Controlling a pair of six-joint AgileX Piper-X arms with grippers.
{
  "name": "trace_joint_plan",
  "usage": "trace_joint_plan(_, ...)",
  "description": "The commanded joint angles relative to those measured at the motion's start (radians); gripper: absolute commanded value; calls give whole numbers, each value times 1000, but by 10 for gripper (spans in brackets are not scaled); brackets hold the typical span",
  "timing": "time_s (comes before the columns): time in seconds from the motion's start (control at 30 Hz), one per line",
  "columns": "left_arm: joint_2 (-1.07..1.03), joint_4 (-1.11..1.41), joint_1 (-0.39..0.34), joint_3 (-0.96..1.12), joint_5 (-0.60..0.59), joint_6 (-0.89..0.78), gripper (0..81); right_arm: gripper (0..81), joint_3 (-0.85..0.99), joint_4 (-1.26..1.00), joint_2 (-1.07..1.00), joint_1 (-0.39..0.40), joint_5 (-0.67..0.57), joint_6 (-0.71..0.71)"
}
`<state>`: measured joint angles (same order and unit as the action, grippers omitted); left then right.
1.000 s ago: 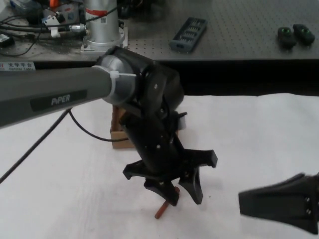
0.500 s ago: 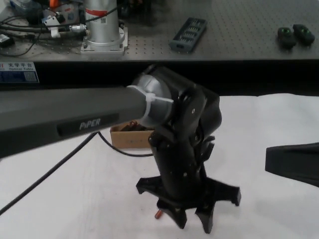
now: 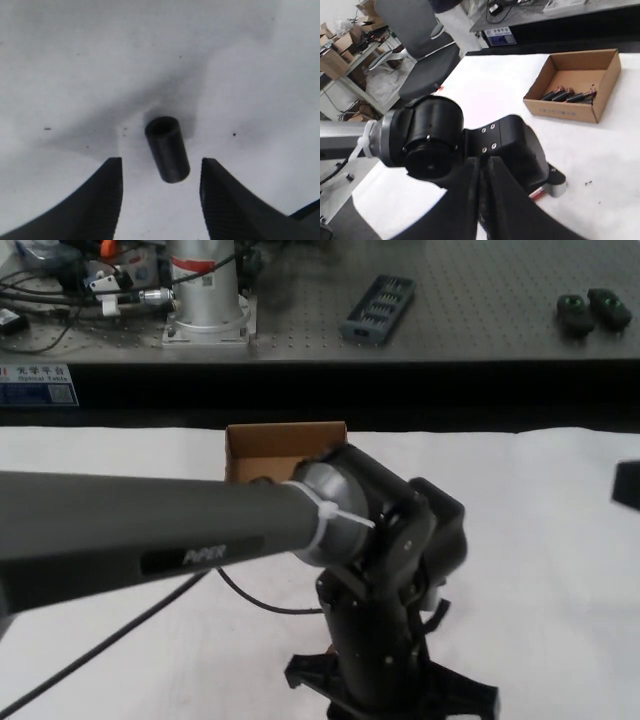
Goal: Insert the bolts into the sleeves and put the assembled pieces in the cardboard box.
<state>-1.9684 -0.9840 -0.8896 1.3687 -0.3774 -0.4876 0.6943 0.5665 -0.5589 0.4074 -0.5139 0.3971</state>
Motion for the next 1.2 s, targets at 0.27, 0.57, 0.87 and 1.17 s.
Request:
trace_joint_plan(0.27,11,18,-27,2,61,-121,357,52,12,10,59,-50,18,-37)
trace_joint_plan(0.57,11,18,-44,2,119,-215,357,52,12,10,59,-50,18,-39)
trace_joint_plan(0.87,-2,107,-92,2,139,-349,357,52,12,10,59,-50,18,-39)
trace_joint_plan(1.17,-55,61,-96,2,137,-332,210,52,12,10,59,-50,-42,-39)
